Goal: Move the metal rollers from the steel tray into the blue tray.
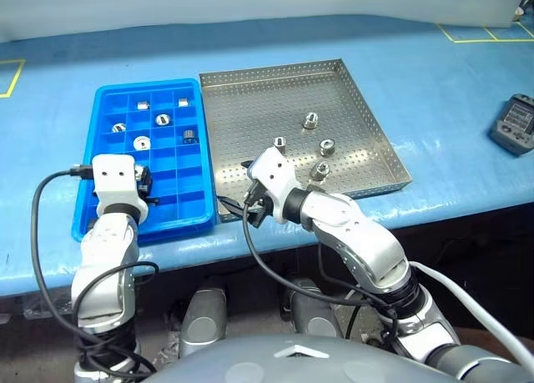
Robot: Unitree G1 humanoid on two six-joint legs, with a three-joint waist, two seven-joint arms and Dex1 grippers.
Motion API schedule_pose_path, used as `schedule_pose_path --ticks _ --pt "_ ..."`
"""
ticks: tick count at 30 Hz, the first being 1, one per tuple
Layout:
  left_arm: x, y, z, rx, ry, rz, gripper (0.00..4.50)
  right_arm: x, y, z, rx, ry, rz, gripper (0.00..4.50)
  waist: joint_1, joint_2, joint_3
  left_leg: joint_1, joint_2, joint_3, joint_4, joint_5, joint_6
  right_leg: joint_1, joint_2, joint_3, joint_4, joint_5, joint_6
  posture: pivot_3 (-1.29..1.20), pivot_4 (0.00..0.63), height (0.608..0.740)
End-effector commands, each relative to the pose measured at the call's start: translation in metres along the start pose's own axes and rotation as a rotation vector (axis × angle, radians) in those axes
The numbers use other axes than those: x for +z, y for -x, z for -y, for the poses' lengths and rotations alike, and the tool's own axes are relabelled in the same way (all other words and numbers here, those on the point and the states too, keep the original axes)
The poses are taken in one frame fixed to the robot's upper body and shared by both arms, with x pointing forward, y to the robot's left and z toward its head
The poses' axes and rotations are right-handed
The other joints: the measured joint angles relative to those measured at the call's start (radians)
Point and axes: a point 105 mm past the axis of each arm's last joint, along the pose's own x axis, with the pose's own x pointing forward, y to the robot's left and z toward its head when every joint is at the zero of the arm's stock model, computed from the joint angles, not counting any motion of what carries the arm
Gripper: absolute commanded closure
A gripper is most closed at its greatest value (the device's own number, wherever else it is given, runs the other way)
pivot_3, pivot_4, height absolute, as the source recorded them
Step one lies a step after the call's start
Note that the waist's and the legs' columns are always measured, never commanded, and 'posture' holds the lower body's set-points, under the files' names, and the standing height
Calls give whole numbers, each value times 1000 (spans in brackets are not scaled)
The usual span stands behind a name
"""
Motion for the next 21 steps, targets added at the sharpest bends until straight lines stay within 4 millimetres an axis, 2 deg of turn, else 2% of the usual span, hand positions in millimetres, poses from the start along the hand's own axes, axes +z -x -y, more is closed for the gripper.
schedule_pose_path --ticks 1,5,7,10,13,14,17,21 --pt "8 6 -6 38 4 32 2812 8 1 -1 0 12 39 0 1 0 0 0 0 0 0 0 0 0 0 0 0 0 0 152 150 740" --pt "2 4 -5 35 6 9 2812 5 3 1 -13 0 30 0 2 0 0 0 0 -1 0 0 0 0 0 -1 0 0 0 136 150 740" --pt "1 3 -3 24 17 3 2089 3 4 3 -27 -5 26 0 1 0 0 -1 0 0 0 0 0 0 0 -1 0 0 0 130 150 740" --pt "5 0 4 -9 25 13 1246 2 6 4 -41 -9 22 0 0 0 0 -1 0 0 0 0 0 -1 0 -1 0 0 0 112 150 740" --pt "22 -6 17 -69 18 71 212 1 8 6 -59 -14 21 0 0 0 0 -1 0 0 0 0 0 -1 0 -1 0 0 0 91 150 740" --pt "31 -9 26 -114 25 97 8 1 9 7 -67 -15 22 0 0 0 0 -1 0 -1 0 0 0 -1 0 -1 0 0 0 85 150 740" --pt "45 -14 43 -213 25 138 8 1 11 9 -83 -16 25 0 -5 0 0 -2 0 0 2 0 -1 -1 0 -1 0 0 0 74 150 740" --pt "68 -28 83 -408 -21 184 8 1 19 17 -143 -15 27 0 -6 0 0 -2 0 0 1 0 -1 -1 0 -1 0 0 0 13 150 740"
